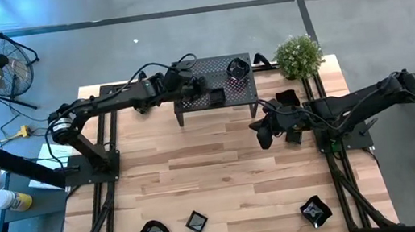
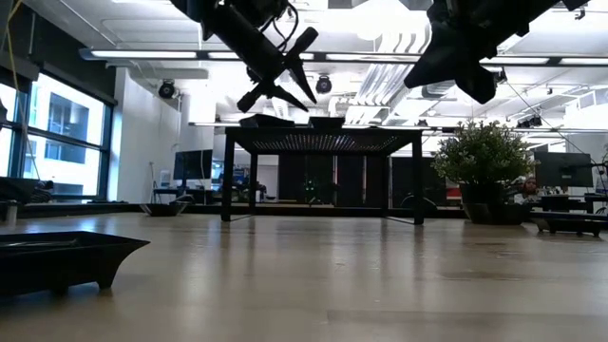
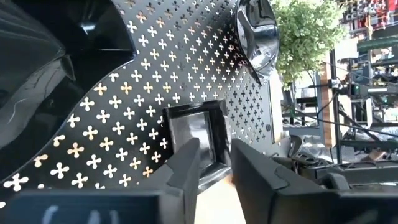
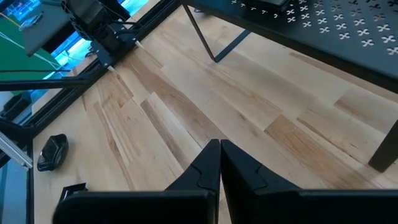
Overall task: Pick & Place Mini shaped plates
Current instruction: Stack the black square plate on top of the black square plate on the shelf
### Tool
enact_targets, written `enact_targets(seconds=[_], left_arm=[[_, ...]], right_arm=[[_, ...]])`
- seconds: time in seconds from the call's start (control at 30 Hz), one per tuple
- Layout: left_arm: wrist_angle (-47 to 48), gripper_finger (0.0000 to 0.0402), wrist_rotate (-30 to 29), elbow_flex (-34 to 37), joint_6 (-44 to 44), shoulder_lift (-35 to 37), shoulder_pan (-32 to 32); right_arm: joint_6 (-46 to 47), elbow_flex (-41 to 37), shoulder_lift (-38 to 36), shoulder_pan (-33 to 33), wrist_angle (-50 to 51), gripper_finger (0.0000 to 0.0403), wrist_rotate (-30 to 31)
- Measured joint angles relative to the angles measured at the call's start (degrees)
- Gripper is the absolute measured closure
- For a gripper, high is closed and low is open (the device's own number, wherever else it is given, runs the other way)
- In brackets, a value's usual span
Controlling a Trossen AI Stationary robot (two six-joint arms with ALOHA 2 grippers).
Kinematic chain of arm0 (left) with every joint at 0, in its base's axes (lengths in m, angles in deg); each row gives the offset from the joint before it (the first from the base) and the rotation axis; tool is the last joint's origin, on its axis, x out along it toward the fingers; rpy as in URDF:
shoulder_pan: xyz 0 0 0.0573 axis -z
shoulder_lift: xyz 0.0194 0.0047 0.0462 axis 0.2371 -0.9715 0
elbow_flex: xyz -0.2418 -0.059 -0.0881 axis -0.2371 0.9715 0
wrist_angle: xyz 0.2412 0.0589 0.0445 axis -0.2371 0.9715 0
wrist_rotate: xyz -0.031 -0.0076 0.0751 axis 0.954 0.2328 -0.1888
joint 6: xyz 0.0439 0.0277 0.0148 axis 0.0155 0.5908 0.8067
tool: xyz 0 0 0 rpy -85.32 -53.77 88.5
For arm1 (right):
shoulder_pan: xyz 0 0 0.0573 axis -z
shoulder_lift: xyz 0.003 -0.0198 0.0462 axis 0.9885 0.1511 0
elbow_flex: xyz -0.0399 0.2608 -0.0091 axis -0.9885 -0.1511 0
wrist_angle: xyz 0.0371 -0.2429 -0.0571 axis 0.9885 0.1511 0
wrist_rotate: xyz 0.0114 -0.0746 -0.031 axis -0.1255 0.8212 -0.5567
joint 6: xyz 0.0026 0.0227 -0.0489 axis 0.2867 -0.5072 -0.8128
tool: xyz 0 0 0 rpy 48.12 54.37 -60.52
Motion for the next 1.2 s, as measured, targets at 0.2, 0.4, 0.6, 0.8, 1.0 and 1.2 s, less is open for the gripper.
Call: enact_targets(seconds=[0.2, 0.4, 0.6, 0.8, 1.0, 1.2], left_arm=[[0.3, 0.0306, 1.3, 0.1, 4.9, 0.7, -0.2], [0.5, 0.0366, 9.2, 0.1, 22.4, 5.3, -0.1], [0.8, 0.0390, 7.4, 0.4, 36.9, 12.1, 3.0], [-0.5, 0.0398, 5.2, 7.4, 43.3, 20.4, 6.7], [-5.9, 0.0400, 2.2, 20.6, 43.2, 31.2, 7.2], [-11.3, 0.0401, 2.1, 34.4, 41.8, 42.8, 7.1]], right_arm=[[-0.9, 0.0, -0.1, 0.0, 0.0, 0.0396, -0.3], [-1.4, 0.0, -0.1, 0.0, 0.0, 0.0396, -2.2], [-1.3, 0.0, -1.1, -0.2, 0.2, 0.0396, -2.9], [-0.9, 1.6, -1.7, -2.0, 4.9, 0.0396, -3.9], [0.5, 4.9, -1.6, -7.0, 13.4, 0.0396, -4.9], [1.8, 5.1, 0.9, -16.6, 19.8, 0.0393, -14.7]])
